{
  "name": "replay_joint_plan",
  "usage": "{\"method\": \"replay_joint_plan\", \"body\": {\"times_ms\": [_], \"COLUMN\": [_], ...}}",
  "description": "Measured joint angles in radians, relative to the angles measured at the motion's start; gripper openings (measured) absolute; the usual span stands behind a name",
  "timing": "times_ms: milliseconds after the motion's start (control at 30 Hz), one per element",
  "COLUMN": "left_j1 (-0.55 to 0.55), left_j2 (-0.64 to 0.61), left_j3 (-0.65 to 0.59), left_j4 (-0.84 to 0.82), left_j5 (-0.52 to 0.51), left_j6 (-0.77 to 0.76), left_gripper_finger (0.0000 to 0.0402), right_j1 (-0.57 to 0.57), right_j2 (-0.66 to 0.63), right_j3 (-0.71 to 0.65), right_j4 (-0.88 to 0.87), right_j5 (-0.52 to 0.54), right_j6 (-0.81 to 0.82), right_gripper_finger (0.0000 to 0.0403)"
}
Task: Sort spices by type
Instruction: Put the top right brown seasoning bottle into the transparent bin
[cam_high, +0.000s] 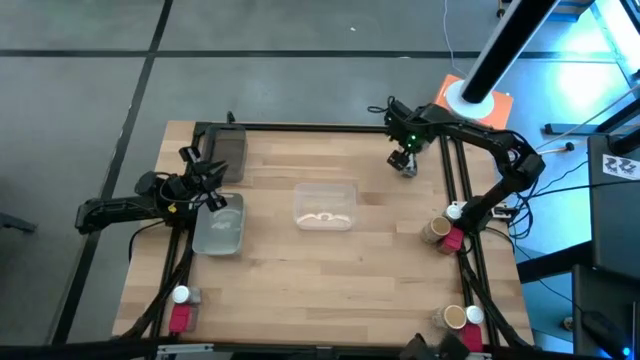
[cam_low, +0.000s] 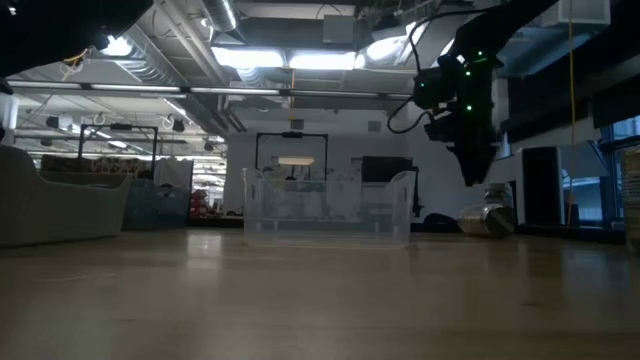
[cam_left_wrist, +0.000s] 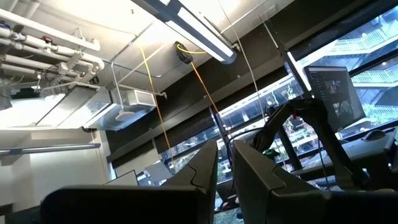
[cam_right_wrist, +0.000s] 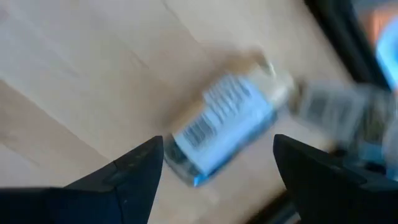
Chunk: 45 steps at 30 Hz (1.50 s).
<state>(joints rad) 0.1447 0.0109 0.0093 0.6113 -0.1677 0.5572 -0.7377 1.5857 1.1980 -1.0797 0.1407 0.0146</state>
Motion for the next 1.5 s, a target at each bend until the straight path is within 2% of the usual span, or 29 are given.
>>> {"method": "replay_joint_plan", "body": {"times_ms": [100, 200, 533, 867, 1500], "left_j1": [0.0, 0.0, 0.0, 0.0, 0.0], "left_j2": [0.0, 0.0, 0.0, 0.0, 0.0], "left_j3": [0.0, 0.0, 0.0, 0.0, 0.0], "left_j4": [0.0, 0.0, 0.004, 0.007, 0.006], "left_j5": [0.0, 0.0, 0.0, 0.0, 0.0], "left_j6": [0.0, -0.009, -0.027, -0.03, -0.034], "left_gripper_finger": [0.004, 0.004, 0.004, 0.004, 0.004], "right_j1": [-0.001, -0.002, -0.01, -0.008, -0.009], "right_j2": [-0.001, -0.002, 0.0, -0.003, 0.002], "right_j3": [-0.013, -0.058, -0.197, -0.336, -0.348], "right_j4": [-0.018, 0.03, 0.219, 0.402, 0.455], "right_j5": [0.003, 0.01, 0.045, 0.075, 0.065], "right_j6": [0.135, 0.193, 0.265, 0.273, 0.236], "right_gripper_finger": [0.0301, 0.0301, 0.0301, 0.0301, 0.0301]}}
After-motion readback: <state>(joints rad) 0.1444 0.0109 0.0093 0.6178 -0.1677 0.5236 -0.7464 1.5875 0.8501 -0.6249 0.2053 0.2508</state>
